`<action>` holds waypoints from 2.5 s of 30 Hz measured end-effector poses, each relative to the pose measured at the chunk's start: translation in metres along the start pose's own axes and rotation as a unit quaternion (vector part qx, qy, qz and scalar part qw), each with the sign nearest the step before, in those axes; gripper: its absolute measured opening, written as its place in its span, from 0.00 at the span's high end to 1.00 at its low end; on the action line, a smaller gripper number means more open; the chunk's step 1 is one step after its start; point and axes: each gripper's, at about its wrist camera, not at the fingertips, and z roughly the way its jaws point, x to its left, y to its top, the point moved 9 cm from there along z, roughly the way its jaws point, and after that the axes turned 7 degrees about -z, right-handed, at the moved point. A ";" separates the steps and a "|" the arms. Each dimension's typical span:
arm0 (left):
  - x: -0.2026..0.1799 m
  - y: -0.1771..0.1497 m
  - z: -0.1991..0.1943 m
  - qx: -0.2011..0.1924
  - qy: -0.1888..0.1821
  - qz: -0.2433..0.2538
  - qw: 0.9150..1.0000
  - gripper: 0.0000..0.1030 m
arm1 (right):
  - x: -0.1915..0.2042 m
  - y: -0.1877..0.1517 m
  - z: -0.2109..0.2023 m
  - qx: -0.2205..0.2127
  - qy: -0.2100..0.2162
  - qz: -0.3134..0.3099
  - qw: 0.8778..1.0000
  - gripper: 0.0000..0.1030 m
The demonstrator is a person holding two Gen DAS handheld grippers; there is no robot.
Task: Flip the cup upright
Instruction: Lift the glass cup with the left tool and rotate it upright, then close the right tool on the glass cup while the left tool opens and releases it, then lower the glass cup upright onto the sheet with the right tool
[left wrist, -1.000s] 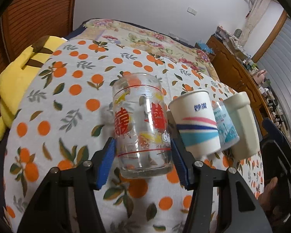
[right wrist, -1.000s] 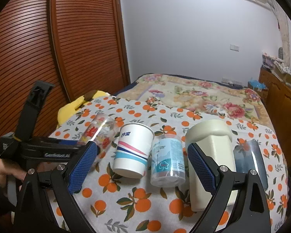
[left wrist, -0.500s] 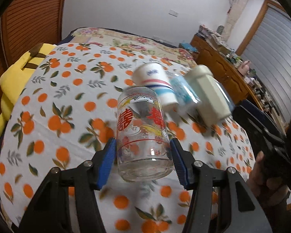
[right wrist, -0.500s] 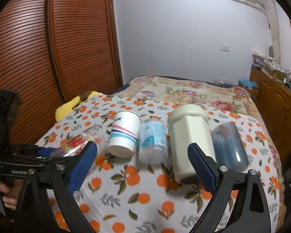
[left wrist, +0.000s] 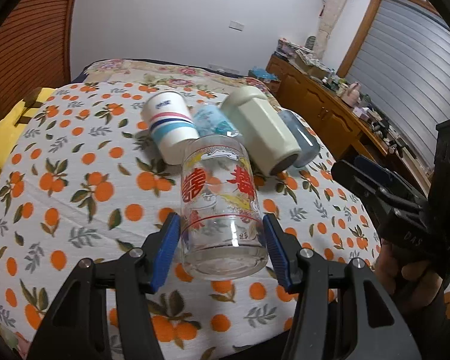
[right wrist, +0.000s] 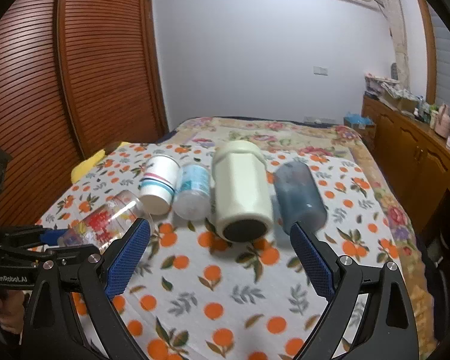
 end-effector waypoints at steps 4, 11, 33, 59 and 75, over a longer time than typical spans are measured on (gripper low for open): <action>-0.012 -0.010 0.014 0.012 0.002 0.012 1.000 0.47 | -0.010 -0.015 -0.005 0.010 -0.006 0.011 1.000 0.07; -0.027 -0.021 0.024 0.019 0.009 0.032 0.999 0.47 | -0.024 -0.031 -0.009 0.018 -0.010 0.027 0.999 0.07; -0.005 -0.017 -0.005 -0.011 0.033 0.040 0.999 0.39 | 0.016 -0.036 0.011 0.054 0.043 0.034 0.997 0.07; 0.065 -0.004 -0.042 -0.077 0.087 0.021 0.993 0.33 | 0.083 -0.056 0.093 0.224 0.117 0.068 0.965 0.15; 0.071 -0.005 -0.041 -0.076 0.087 0.013 0.993 0.33 | 0.083 -0.040 0.090 0.186 0.121 0.027 0.975 0.33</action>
